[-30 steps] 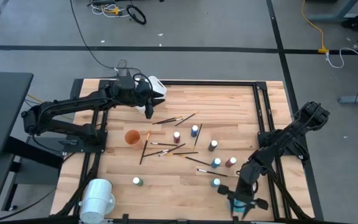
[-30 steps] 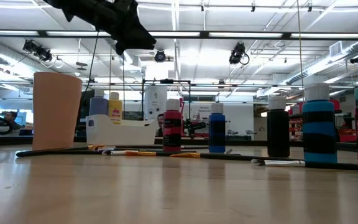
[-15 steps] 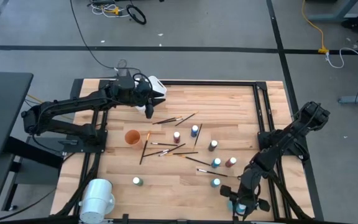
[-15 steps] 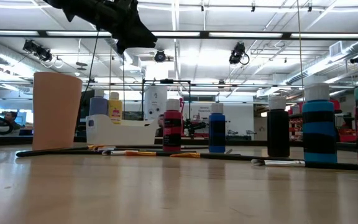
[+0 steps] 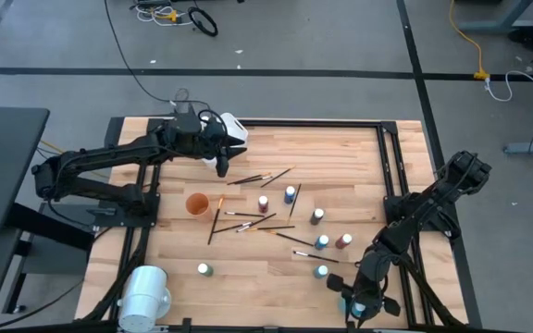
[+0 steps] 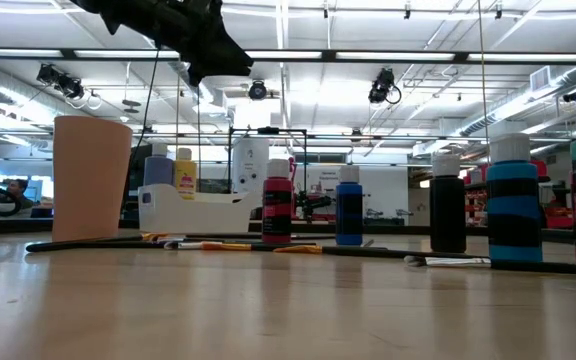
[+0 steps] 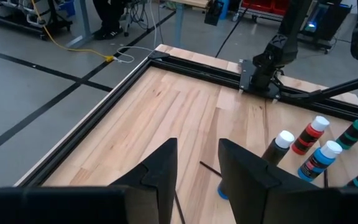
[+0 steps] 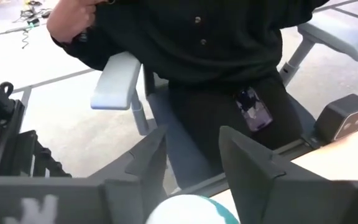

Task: Pick & Place Paint Supplies
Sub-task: Put the large light blue paint bottle into the white bin

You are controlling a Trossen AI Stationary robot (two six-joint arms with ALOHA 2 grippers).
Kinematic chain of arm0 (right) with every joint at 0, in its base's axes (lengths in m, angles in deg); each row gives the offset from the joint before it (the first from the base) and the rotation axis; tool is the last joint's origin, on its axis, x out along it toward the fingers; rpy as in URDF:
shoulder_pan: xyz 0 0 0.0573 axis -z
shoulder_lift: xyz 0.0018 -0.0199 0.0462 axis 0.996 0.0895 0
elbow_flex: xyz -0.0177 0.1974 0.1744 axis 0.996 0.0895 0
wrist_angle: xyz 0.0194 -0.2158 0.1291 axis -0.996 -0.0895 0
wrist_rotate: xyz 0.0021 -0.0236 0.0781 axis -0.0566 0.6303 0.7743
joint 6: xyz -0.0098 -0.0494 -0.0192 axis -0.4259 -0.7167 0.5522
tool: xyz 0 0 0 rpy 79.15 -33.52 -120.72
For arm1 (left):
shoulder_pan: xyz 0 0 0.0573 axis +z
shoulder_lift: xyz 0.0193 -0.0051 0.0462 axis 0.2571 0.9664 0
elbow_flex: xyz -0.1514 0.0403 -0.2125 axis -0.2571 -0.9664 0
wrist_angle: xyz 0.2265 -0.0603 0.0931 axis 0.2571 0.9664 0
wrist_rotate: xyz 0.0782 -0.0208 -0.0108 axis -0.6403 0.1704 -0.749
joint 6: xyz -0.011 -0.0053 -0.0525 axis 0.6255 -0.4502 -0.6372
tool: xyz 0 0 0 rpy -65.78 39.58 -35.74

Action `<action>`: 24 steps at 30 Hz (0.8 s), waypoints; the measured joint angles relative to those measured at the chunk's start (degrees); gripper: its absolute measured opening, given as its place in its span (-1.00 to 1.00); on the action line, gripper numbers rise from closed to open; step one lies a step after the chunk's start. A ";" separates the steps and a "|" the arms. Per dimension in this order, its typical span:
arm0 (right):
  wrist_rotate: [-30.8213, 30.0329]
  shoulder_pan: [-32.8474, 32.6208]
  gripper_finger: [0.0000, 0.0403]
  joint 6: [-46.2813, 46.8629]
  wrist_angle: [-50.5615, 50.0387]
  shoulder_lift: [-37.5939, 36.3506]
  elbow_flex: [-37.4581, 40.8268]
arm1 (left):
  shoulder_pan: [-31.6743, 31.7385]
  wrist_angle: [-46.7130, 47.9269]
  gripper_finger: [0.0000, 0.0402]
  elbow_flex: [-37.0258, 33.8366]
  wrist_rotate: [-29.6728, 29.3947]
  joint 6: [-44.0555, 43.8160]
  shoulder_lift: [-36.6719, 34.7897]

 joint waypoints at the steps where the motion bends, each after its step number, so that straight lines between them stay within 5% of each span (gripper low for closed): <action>1: 0.02 0.00 -0.34 -0.01 0.00 0.00 0.00 | 0.00 0.00 -0.38 0.00 -0.02 0.00 0.00; 5: -0.20 0.00 -0.55 -1.35 0.04 0.00 0.00 | 0.02 0.00 -0.38 0.00 -0.07 0.00 0.00; 15: -2.24 0.73 -0.48 -4.32 2.40 0.01 0.07 | 0.02 -0.04 -0.38 0.00 -0.11 -0.33 0.00; 19: 1.46 3.72 -0.48 -3.71 3.00 -2.72 0.02 | 0.01 -0.02 -0.38 0.00 -0.11 -1.55 0.00; 24: 10.03 10.80 -0.71 -6.49 1.71 -7.93 -0.07 | -0.07 -0.01 -0.38 0.00 -0.09 -1.52 0.00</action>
